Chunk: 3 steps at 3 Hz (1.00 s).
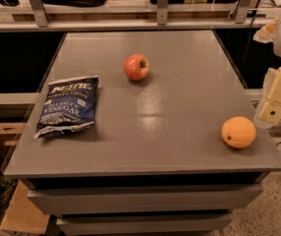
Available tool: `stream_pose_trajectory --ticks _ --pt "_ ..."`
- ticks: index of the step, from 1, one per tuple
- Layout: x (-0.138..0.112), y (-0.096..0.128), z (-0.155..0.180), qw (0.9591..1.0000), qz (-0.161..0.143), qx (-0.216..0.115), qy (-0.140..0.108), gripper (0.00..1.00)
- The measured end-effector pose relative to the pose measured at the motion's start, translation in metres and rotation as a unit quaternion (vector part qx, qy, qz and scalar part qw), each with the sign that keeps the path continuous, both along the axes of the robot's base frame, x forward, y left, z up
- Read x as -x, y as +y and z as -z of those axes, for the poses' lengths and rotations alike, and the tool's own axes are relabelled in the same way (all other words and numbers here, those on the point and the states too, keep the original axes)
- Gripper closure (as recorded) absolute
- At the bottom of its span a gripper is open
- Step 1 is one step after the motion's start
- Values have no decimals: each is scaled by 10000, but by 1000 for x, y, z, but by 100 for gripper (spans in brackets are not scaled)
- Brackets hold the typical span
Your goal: Move orange near apple
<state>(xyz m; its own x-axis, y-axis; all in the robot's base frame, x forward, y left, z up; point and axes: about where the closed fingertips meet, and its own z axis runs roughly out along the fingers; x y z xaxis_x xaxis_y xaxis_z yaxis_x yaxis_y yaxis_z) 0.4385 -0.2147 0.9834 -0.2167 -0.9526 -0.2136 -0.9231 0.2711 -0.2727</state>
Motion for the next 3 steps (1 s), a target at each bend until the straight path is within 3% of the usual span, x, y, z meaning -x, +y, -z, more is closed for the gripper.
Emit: stream_pose_trajectory --ticks 2,3 --pt "-2 -6 18 10000 -62 40 47 0" --pt "-2 -12 45 9993 -324 95 167 0"
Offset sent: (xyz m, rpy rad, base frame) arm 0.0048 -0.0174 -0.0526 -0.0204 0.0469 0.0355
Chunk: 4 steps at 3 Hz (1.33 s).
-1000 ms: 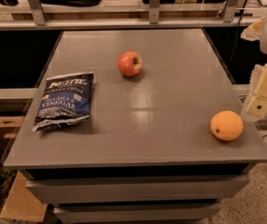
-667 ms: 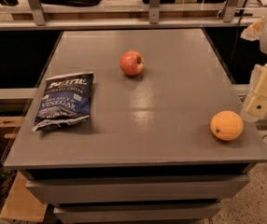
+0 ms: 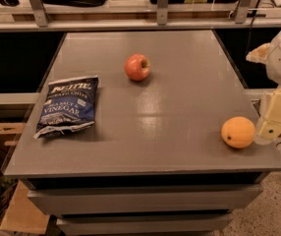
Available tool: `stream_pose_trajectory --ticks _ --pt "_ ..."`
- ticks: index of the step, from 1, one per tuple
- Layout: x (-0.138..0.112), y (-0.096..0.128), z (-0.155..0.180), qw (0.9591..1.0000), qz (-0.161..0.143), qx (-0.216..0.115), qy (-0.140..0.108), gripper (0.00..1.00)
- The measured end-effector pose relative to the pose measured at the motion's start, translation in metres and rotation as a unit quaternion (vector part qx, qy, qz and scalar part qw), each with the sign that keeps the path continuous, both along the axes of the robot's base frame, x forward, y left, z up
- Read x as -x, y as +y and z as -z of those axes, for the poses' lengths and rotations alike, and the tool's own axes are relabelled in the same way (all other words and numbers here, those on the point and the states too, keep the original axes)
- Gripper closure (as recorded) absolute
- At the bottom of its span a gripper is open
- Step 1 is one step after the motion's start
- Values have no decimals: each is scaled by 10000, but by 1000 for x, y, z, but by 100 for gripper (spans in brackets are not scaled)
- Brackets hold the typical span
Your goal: Move orange near apple
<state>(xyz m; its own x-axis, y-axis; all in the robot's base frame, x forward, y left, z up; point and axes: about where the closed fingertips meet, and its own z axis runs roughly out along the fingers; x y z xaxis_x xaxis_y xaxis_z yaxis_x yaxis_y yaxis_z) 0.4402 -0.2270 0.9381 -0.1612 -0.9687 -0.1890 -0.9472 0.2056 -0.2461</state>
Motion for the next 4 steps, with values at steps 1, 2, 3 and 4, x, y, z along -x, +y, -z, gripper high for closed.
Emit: stream_pose_trajectory --ticks 1,2,3,4 --pt "1 -4 23 9994 -297 107 149 0" --pt "1 -7 53 9974 -554 259 376 0" --pt "0 -10 76 9953 -664 382 592 0" --pt "-2 -12 90 9936 -710 462 741 17"
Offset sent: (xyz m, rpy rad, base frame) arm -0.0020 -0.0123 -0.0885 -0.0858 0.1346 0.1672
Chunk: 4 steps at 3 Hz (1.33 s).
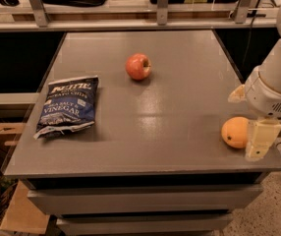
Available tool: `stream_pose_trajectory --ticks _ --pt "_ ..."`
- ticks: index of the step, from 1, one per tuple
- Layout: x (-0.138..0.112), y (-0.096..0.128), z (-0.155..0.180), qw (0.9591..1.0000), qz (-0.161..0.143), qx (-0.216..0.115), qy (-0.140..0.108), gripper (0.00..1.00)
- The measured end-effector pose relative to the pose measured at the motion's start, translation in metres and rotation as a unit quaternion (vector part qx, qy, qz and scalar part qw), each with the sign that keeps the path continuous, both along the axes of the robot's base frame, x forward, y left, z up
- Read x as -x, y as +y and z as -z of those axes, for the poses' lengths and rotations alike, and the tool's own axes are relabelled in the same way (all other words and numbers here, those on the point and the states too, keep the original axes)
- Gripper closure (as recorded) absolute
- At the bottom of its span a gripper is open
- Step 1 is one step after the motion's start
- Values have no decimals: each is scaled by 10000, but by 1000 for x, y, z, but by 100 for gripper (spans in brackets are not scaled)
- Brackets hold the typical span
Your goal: Move orange near apple
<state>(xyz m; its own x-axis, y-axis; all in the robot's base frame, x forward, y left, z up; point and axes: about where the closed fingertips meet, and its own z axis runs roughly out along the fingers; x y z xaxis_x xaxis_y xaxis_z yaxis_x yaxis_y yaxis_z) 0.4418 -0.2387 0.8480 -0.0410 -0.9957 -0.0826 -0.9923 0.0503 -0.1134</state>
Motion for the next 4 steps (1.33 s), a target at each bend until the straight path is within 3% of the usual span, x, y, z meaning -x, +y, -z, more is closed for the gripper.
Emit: stream_pose_trajectory --ticks 2,3,4 --pt "-13 -4 -1 9998 -34 174 26 65" --pt "-23 -5 -13 9997 -3 223 -130 88" --pt "-23 -4 -12 9997 -7 221 -131 100"
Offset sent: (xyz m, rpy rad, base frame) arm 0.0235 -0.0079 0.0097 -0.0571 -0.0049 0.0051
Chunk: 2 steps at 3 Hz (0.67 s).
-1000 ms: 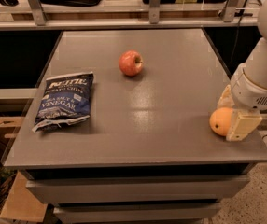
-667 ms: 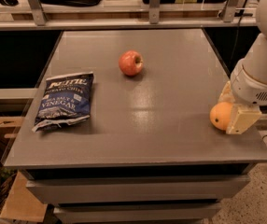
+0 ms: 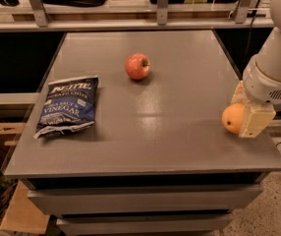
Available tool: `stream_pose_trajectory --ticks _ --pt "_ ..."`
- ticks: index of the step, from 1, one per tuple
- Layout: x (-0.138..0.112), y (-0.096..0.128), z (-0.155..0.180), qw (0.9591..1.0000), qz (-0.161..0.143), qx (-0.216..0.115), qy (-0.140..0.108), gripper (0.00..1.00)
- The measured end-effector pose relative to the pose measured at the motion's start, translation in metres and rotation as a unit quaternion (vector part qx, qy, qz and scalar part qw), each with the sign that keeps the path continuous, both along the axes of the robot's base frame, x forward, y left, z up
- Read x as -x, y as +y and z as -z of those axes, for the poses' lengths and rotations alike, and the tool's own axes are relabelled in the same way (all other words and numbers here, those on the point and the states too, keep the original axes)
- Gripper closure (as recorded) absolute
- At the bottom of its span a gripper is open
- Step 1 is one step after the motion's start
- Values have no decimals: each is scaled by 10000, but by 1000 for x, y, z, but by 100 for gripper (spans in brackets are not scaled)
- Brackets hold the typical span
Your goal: Move orange near apple
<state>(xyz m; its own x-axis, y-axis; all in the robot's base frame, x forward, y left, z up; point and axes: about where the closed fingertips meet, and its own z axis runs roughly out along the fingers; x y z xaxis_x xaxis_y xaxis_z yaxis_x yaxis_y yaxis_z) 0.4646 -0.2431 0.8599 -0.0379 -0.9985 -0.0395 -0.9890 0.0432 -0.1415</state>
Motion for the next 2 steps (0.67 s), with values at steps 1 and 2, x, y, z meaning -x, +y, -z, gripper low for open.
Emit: stream_pose_trajectory --ticks 1,2 --pt "0 0 0 10000 0 0 0 100" --pt "-11 12 -5 9998 -72 99 -184 100"
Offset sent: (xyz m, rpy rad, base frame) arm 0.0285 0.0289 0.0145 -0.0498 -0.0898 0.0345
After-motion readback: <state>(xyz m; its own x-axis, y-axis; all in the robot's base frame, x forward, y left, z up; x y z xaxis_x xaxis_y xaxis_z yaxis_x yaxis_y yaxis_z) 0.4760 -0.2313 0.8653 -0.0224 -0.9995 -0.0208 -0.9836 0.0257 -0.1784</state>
